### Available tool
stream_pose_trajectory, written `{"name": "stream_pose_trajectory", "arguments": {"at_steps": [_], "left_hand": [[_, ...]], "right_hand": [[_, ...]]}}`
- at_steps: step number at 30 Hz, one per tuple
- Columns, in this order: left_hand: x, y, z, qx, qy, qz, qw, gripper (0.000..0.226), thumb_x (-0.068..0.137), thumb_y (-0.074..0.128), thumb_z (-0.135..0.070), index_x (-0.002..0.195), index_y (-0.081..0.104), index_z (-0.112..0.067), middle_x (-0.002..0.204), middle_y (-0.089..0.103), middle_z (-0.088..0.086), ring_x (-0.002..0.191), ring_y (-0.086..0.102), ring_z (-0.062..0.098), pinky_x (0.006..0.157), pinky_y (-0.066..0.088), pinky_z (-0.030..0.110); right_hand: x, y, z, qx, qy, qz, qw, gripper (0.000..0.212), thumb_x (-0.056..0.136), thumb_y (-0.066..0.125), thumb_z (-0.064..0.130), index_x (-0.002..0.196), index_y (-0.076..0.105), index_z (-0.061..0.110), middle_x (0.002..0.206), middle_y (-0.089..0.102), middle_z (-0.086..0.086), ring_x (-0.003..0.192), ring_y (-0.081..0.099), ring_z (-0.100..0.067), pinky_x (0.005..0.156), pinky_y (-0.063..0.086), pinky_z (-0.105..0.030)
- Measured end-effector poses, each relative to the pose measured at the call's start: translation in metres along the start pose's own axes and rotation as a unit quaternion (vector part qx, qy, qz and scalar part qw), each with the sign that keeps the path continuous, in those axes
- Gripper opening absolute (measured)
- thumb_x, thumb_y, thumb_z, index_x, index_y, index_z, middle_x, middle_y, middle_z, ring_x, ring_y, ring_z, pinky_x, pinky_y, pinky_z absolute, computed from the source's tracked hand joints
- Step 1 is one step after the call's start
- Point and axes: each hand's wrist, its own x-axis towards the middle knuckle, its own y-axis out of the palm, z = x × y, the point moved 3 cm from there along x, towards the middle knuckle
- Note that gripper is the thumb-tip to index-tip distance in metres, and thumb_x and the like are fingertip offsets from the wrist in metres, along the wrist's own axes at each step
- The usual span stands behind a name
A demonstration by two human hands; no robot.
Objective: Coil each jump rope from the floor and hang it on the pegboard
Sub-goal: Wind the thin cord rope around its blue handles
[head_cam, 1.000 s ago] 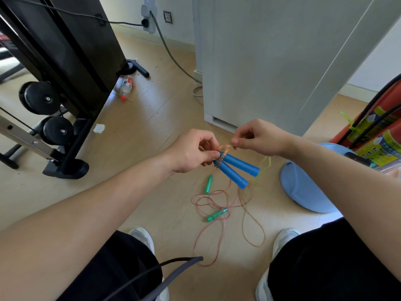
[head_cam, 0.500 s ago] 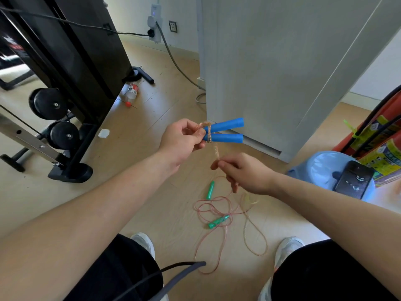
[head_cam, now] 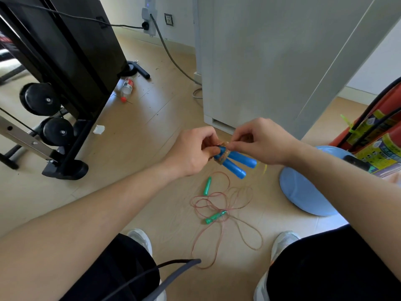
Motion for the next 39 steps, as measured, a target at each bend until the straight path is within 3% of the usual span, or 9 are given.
{"name": "stream_pose_trajectory", "arguments": {"at_steps": [5, 10, 13, 18, 21, 24, 27, 32, 39], "left_hand": [[0.0, -0.005, -0.007, -0.078, -0.006, 0.072, 0.994, 0.027, 0.088, 0.072, -0.002, 0.076, 0.06, -0.023, 0.075, 0.069, 0.0, 0.067, 0.069, 0.011, 0.068, 0.06, 0.03], [-0.002, -0.012, -0.01, -0.156, -0.002, 0.107, 0.982, 0.023, 0.09, 0.066, 0.004, 0.079, 0.058, -0.015, 0.08, 0.067, 0.01, 0.066, 0.067, 0.011, 0.066, 0.058, 0.027], [-0.001, -0.017, -0.01, -0.198, -0.011, 0.081, 0.977, 0.023, 0.091, 0.061, 0.007, 0.08, 0.056, -0.012, 0.079, 0.064, 0.011, 0.062, 0.066, 0.009, 0.064, 0.058, 0.025], [0.004, -0.028, -0.001, -0.286, -0.088, -0.02, 0.954, 0.023, 0.095, 0.057, 0.006, 0.08, 0.054, -0.01, 0.082, 0.065, 0.007, 0.06, 0.064, 0.009, 0.066, 0.058, 0.024], [0.006, -0.028, 0.011, -0.257, -0.136, -0.08, 0.954, 0.021, 0.096, 0.059, 0.002, 0.08, 0.054, -0.011, 0.088, 0.065, 0.012, 0.06, 0.064, 0.012, 0.067, 0.058, 0.026], [0.01, -0.028, 0.022, -0.159, -0.15, -0.13, 0.967, 0.021, 0.094, 0.064, -0.005, 0.077, 0.055, -0.015, 0.083, 0.068, 0.007, 0.061, 0.068, 0.017, 0.072, 0.062, 0.037], [0.012, -0.031, 0.023, -0.03, -0.102, -0.136, 0.985, 0.026, 0.089, 0.068, -0.011, 0.073, 0.054, -0.025, 0.075, 0.068, 0.0, 0.067, 0.071, 0.022, 0.072, 0.06, 0.044], [0.007, -0.019, 0.014, 0.021, -0.05, -0.059, 0.997, 0.026, 0.088, 0.071, -0.011, 0.073, 0.055, -0.025, 0.072, 0.069, -0.002, 0.07, 0.069, 0.02, 0.071, 0.058, 0.041], [0.005, -0.015, -0.003, -0.057, -0.022, 0.062, 0.996, 0.024, 0.091, 0.068, -0.003, 0.078, 0.056, -0.02, 0.081, 0.07, 0.01, 0.068, 0.071, 0.021, 0.069, 0.062, 0.033]], "right_hand": [[0.004, -0.006, -0.02, 0.056, 0.001, 0.006, 0.998, 0.022, 0.074, 0.08, 0.043, 0.078, 0.072, 0.023, 0.074, 0.071, -0.005, 0.067, 0.06, -0.018, 0.065, 0.047, -0.032], [0.005, -0.004, -0.025, 0.136, -0.006, 0.028, 0.99, 0.04, 0.069, 0.068, 0.052, 0.08, 0.07, 0.013, 0.071, 0.064, -0.015, 0.064, 0.047, -0.012, 0.062, 0.037, -0.028], [0.005, 0.001, -0.031, 0.185, 0.028, 0.029, 0.982, 0.03, 0.081, 0.063, 0.047, 0.075, 0.067, 0.018, 0.063, 0.056, 0.003, 0.06, 0.045, -0.007, 0.058, 0.038, -0.022], [0.002, 0.027, -0.037, 0.165, 0.098, 0.045, 0.981, 0.03, 0.103, 0.051, 0.026, 0.08, 0.07, 0.018, 0.062, 0.053, 0.002, 0.06, 0.052, -0.018, 0.059, 0.048, -0.03], [-0.002, 0.045, -0.018, 0.054, 0.086, 0.073, 0.992, 0.029, 0.103, 0.045, 0.035, 0.087, 0.068, 0.025, 0.063, 0.054, 0.008, 0.053, 0.052, -0.005, 0.058, 0.043, -0.025], [-0.011, 0.056, 0.015, -0.034, 0.002, 0.099, 0.994, 0.017, 0.097, 0.051, 0.029, 0.108, 0.064, 0.029, 0.071, 0.054, 0.012, 0.067, 0.052, -0.005, 0.059, 0.035, -0.016], [-0.014, 0.046, 0.026, -0.055, -0.027, 0.054, 0.997, 0.02, 0.098, 0.051, 0.033, 0.098, 0.065, 0.019, 0.066, 0.053, 0.005, 0.064, 0.05, -0.011, 0.058, 0.035, -0.028], [-0.008, 0.016, 0.01, -0.016, 0.031, -0.052, 0.998, 0.024, 0.094, 0.059, 0.037, 0.078, 0.066, 0.022, 0.058, 0.053, 0.002, 0.056, 0.047, -0.013, 0.052, 0.036, -0.024], [0.003, 0.001, -0.025, 0.053, 0.03, -0.028, 0.998, 0.02, 0.089, 0.071, 0.035, 0.071, 0.065, 0.031, 0.052, 0.055, 0.017, 0.051, 0.046, -0.002, 0.051, 0.033, -0.013]]}}
